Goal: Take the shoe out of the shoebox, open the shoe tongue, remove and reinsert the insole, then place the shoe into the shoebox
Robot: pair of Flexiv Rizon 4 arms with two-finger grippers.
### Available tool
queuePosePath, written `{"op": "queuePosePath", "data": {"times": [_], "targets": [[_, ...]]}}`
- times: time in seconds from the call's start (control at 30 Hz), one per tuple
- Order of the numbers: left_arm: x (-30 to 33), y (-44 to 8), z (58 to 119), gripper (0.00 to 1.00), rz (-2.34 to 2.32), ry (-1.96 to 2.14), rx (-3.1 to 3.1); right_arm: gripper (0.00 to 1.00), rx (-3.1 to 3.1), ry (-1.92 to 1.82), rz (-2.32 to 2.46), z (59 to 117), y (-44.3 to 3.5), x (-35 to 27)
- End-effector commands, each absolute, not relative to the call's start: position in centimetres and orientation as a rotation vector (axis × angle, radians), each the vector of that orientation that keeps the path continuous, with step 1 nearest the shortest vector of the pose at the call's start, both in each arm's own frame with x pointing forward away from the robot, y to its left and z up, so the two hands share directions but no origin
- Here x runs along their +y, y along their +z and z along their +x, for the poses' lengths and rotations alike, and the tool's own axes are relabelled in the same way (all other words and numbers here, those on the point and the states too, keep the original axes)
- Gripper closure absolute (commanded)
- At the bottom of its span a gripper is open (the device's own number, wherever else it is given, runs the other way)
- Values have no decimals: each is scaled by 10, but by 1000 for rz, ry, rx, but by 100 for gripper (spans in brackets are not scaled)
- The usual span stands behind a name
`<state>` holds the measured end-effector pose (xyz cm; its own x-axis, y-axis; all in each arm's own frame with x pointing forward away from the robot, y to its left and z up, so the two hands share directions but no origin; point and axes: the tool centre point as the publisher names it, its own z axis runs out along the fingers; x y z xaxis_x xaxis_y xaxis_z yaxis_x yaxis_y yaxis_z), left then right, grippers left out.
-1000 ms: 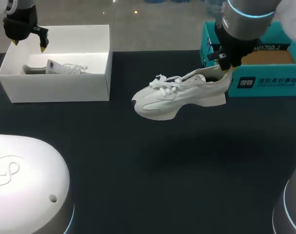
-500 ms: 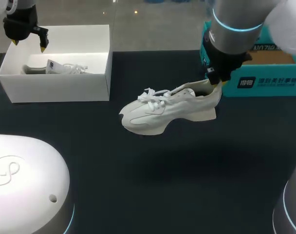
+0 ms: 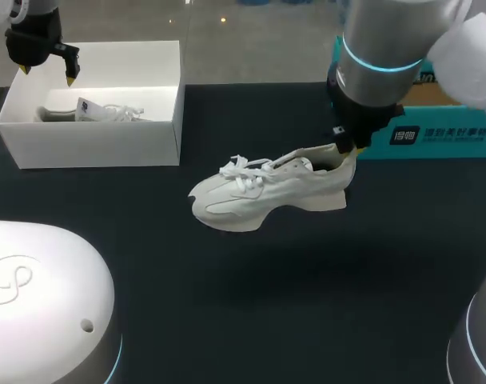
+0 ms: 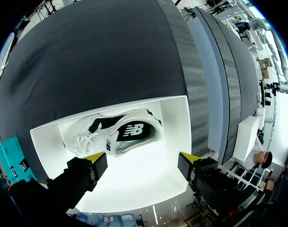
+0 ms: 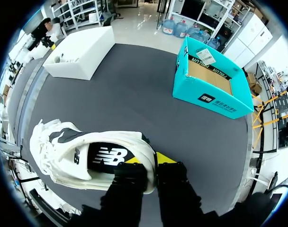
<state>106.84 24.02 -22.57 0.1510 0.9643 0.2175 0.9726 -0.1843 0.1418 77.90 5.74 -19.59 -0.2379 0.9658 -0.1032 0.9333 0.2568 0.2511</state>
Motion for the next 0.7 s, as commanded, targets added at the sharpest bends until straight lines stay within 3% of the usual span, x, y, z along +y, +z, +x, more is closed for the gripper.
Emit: {"op": "queuePosePath", "data": {"times": [0.03, 0.7], "targets": [[241, -225, 1067, 0, -2360, -407, -1984, 100, 2302, 220, 1781, 781, -220, 60], [241, -225, 1067, 0, -2360, -407, -1984, 100, 2294, 184, 1787, 771, -307, 73]]}}
